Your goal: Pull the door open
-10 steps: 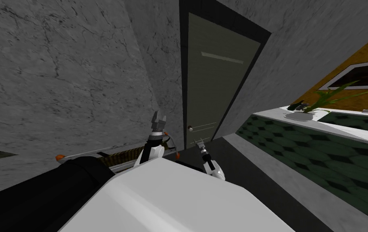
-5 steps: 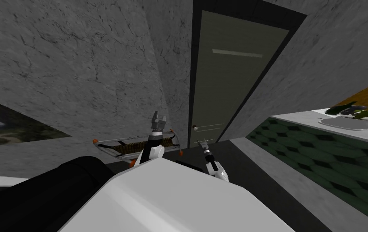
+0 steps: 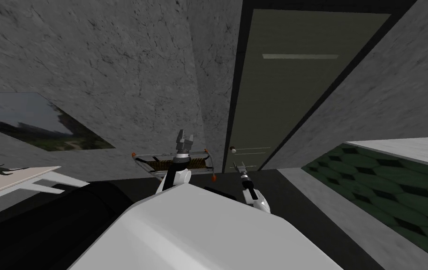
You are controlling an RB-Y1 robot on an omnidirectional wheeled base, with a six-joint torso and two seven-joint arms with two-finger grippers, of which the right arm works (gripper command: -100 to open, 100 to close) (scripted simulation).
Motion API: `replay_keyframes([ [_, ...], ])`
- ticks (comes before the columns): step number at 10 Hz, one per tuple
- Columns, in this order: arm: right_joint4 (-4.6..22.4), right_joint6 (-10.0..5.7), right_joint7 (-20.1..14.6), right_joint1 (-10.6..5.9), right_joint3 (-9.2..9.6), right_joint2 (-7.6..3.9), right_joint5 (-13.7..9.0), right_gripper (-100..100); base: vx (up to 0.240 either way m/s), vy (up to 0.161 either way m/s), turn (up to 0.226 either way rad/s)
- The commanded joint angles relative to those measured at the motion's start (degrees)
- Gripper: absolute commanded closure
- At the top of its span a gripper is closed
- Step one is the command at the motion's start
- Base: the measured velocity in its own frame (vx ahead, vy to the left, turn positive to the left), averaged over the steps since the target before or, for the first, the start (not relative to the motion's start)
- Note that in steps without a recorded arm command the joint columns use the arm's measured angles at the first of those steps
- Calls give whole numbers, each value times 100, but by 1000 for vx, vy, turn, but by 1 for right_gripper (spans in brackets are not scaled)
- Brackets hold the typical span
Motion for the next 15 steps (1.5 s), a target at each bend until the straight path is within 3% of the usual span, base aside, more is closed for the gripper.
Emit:
replay_keyframes([
  [1, 131, -38, 48, -67, -170, -47, -80, -100, 16, 46, 188],
  [2, 166, -35, 86, -83, -352, -93, -161, -100, 50, 54, 367],
  [5, 215, -28, 140, -106, -613, -149, -277, -100, 58, 41, 208],
  [9, 311, -12, 235, -149, -1110, -232, -499, -100, 120, -18, 283],
  [10, 311, -12, 235, -149, -1110, -232, -499, -100, 85, -47, 125],
  [11, 339, -6, 260, -160, -1248, -248, -560, -100, 114, -64, 194],
  [13, 283, 44, 227, -126, -1220, -247, -546, -100, 61, -45, 66],
  [14, 283, 44, 227, -126, -1220, -247, -546, 100, -3, -4, -42],
  [15, 283, 44, 227, -126, -1220, -247, -546, 100, -6, -2, -14],
])
